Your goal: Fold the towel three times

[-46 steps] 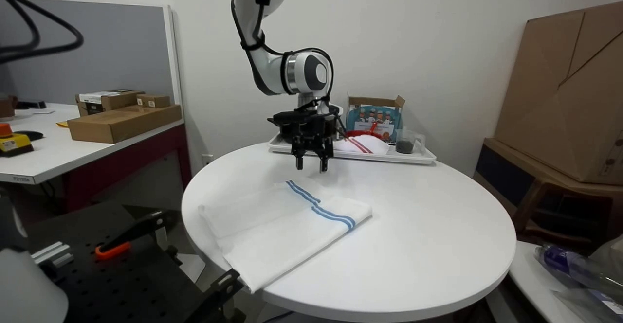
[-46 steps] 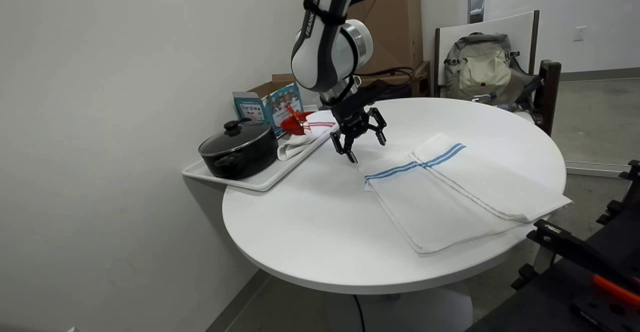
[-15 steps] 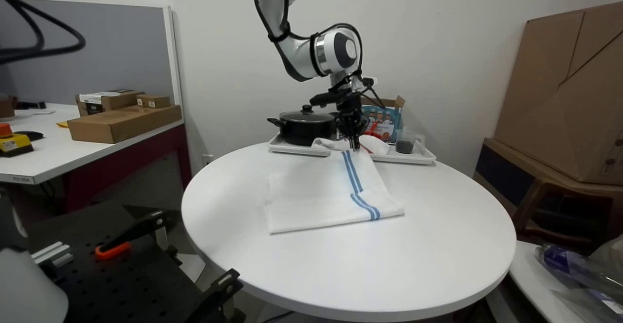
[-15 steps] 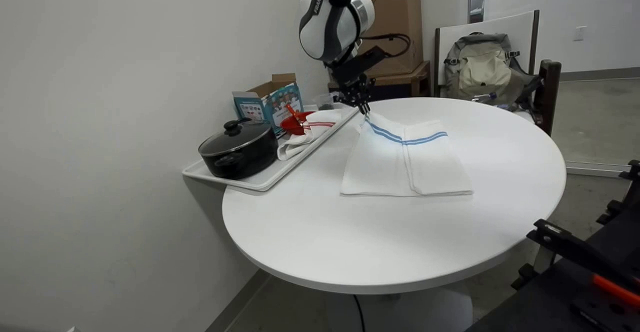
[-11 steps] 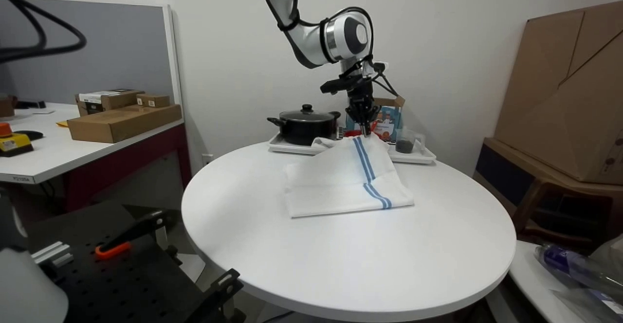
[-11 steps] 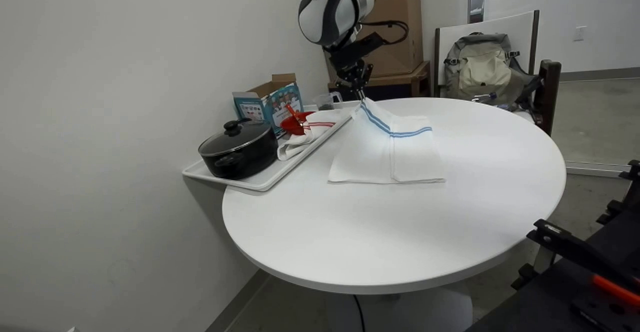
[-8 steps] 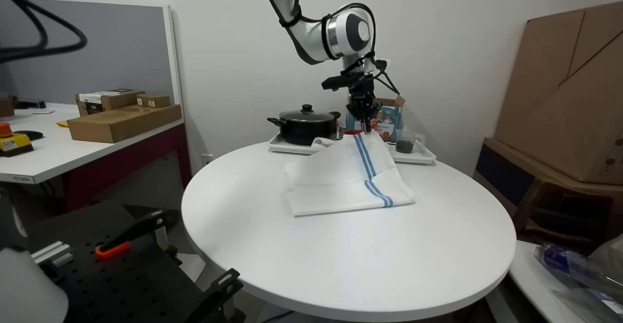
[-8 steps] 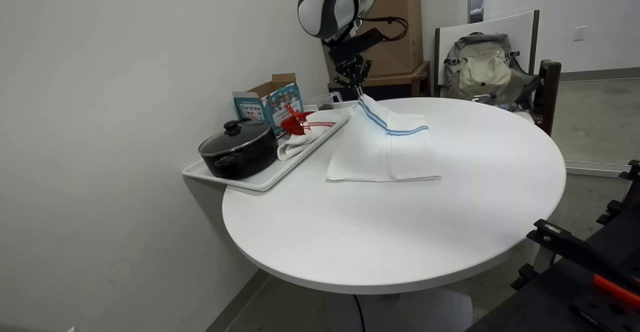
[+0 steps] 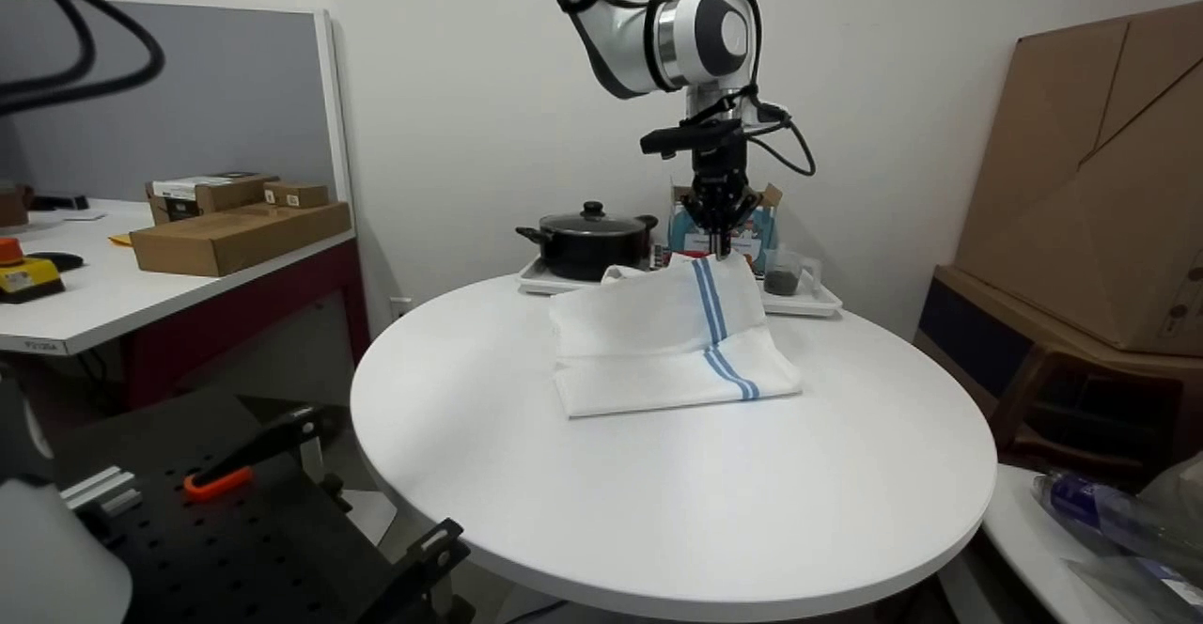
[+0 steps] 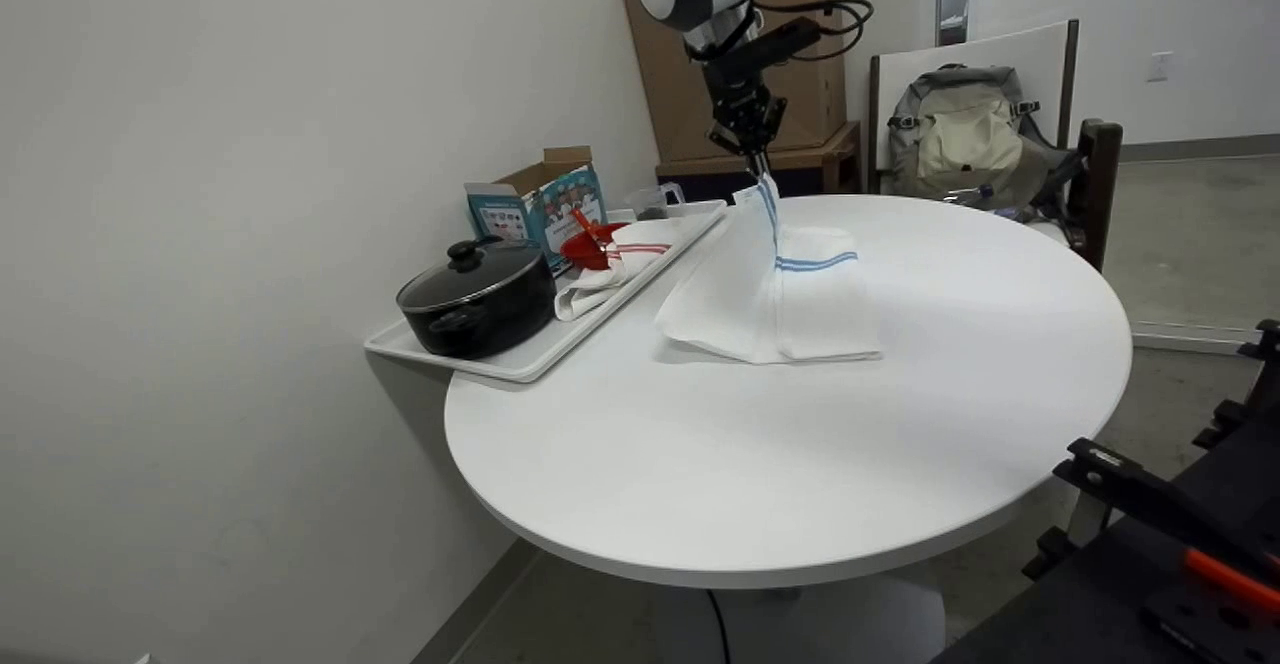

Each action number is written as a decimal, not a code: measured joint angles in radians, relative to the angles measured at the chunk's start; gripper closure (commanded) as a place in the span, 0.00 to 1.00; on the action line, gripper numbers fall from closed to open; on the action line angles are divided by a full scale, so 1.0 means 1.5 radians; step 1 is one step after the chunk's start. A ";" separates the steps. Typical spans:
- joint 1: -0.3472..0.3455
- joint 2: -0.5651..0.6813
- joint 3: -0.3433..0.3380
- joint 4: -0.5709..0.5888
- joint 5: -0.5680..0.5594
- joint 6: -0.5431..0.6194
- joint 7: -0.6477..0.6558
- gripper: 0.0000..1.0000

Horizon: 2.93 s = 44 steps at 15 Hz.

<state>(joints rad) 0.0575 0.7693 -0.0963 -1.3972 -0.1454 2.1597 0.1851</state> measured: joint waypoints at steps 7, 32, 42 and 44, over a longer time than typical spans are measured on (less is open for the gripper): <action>-0.065 -0.067 0.021 -0.088 -0.002 -0.106 -0.189 1.00; -0.102 -0.043 -0.028 -0.228 -0.226 -0.053 -0.230 0.72; -0.092 -0.063 -0.036 -0.311 -0.308 -0.006 -0.229 0.01; -0.094 -0.084 -0.026 -0.309 -0.275 -0.017 -0.231 0.00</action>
<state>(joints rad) -0.0841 0.6438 -0.1349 -1.8611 -0.5577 2.1345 -0.1610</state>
